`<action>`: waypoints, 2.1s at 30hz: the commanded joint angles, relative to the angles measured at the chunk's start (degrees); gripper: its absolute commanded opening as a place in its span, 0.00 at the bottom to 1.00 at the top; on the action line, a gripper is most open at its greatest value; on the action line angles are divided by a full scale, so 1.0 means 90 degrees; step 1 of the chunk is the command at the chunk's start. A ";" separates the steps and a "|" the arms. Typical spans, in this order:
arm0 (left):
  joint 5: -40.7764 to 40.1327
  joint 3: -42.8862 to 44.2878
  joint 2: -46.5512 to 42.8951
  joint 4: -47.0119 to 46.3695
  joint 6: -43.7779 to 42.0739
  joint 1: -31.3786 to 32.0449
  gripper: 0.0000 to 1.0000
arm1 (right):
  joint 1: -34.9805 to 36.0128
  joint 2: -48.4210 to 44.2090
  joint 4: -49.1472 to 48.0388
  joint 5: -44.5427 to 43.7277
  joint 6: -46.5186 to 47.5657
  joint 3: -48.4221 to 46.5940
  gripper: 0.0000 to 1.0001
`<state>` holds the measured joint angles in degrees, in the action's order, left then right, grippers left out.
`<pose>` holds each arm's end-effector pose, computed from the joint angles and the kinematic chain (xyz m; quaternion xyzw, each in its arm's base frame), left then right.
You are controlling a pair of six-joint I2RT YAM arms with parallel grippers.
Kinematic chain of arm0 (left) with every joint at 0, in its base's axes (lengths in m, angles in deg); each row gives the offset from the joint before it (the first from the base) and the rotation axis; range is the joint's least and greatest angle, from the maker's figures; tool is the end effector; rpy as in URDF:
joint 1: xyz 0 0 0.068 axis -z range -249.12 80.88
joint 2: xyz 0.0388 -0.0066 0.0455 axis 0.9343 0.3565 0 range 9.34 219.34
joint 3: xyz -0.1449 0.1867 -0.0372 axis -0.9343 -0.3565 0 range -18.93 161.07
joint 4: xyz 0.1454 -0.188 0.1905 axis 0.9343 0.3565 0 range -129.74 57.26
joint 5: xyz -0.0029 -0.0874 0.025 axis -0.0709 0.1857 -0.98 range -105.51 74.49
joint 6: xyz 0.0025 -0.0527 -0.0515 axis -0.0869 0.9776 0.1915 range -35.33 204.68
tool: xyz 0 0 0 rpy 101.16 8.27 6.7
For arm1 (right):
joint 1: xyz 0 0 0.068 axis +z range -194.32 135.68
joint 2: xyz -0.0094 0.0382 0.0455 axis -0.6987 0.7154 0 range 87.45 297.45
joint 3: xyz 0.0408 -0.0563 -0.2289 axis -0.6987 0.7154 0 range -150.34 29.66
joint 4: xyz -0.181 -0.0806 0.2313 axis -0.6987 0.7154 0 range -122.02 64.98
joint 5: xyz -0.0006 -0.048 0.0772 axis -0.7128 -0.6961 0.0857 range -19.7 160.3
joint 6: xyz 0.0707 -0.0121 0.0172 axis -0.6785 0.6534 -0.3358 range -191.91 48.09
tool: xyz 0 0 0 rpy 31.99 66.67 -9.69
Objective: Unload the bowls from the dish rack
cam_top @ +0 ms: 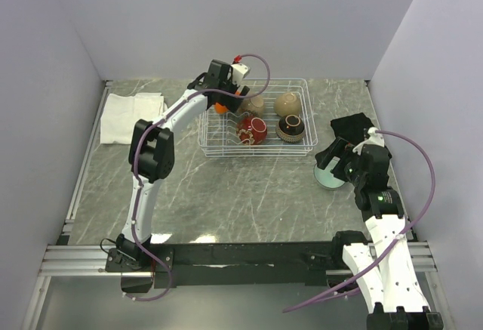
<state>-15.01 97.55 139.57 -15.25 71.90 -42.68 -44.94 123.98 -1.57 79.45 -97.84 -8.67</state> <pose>0.5111 -0.2546 0.1938 0.3037 0.8469 -0.0558 0.4330 0.2428 0.0071 0.2542 0.1572 0.8438 0.1784 0.4811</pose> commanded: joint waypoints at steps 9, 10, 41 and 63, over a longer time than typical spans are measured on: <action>-0.0386 -0.0267 -0.0320 -0.0260 0.0072 0.0012 0.64 | 0.0040 -0.0065 -0.0288 0.0087 -0.0058 0.0001 1.00; -0.0425 -0.0316 -0.0446 -0.0289 0.0072 0.0012 0.60 | 0.0040 -0.0075 -0.0298 0.0097 -0.0068 0.0010 1.00; -0.0485 -0.1605 -0.2722 -0.0290 0.2551 0.0031 0.13 | 0.0030 -0.0075 -0.1176 0.1249 -0.0350 0.0186 1.00; 0.1761 -0.4093 -0.5269 -0.1519 0.5090 -0.0105 0.09 | 0.1309 0.2561 -0.3832 0.2538 -0.2244 -0.0419 1.00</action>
<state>-5.29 63.94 98.35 -21.52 112.49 -43.49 -35.24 143.30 -27.45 99.99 -113.29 -8.73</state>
